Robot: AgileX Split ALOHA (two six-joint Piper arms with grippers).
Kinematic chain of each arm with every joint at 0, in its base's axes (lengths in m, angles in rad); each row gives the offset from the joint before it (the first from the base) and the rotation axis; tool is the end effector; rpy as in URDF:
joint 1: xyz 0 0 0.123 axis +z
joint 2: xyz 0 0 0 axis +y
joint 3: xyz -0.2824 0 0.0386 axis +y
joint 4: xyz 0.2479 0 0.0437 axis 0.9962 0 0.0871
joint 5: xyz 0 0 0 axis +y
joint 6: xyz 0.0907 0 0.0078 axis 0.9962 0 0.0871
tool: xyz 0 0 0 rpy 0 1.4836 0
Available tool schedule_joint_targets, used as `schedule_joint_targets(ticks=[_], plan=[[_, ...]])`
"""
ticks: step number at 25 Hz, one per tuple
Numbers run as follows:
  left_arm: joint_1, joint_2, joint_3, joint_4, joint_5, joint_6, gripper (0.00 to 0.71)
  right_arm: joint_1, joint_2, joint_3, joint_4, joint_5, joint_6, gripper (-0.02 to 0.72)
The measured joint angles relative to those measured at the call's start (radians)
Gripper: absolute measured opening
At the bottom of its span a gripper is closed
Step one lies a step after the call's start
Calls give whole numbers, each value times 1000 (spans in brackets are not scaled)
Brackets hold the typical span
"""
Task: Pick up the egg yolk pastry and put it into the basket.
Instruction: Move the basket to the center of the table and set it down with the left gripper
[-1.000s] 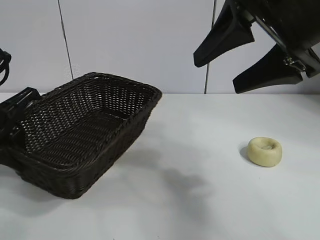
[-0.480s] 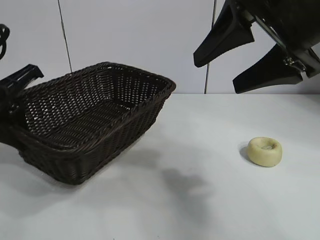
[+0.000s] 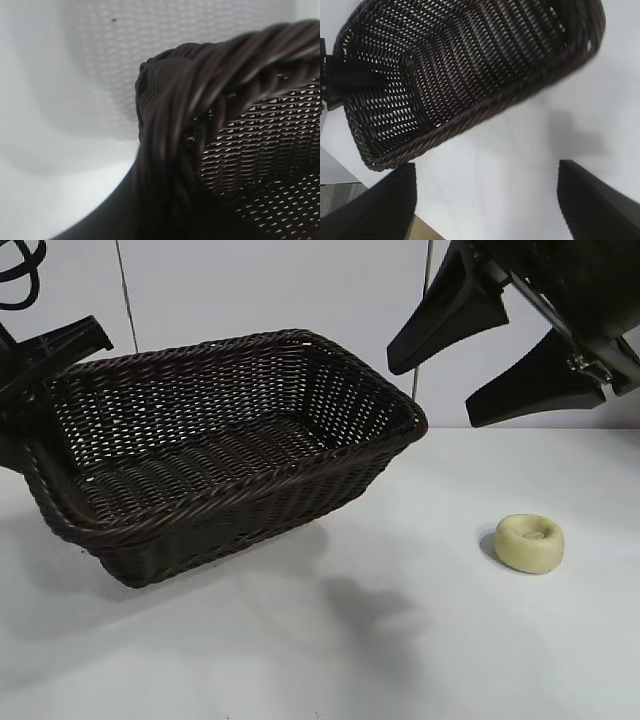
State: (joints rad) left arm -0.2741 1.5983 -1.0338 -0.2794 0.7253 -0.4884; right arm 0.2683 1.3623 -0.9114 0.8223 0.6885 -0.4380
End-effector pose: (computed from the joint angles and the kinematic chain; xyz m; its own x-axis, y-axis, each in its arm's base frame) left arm 0.2967 -0.1008 0.2256 -0.8960 -0.4059 -0.1801 -0.3195 0.8710 -0.3731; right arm 0.2520 0.1133 0.2767 -0.8477 -0.0010 -0.5305 -0.3187 0.8004 0.5077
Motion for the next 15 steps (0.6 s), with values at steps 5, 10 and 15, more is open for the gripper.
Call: schedule_joint_targets(ticks=[5, 10, 15], plan=[[0, 119, -135, 6, 117, 187, 100, 0, 0, 0, 0, 0, 0, 558], [0, 245, -283, 9, 223, 373, 100, 0, 0, 0, 0, 1, 0, 558], [0, 329, -377, 12, 289, 504, 100, 0, 0, 0, 0, 1, 0, 558]])
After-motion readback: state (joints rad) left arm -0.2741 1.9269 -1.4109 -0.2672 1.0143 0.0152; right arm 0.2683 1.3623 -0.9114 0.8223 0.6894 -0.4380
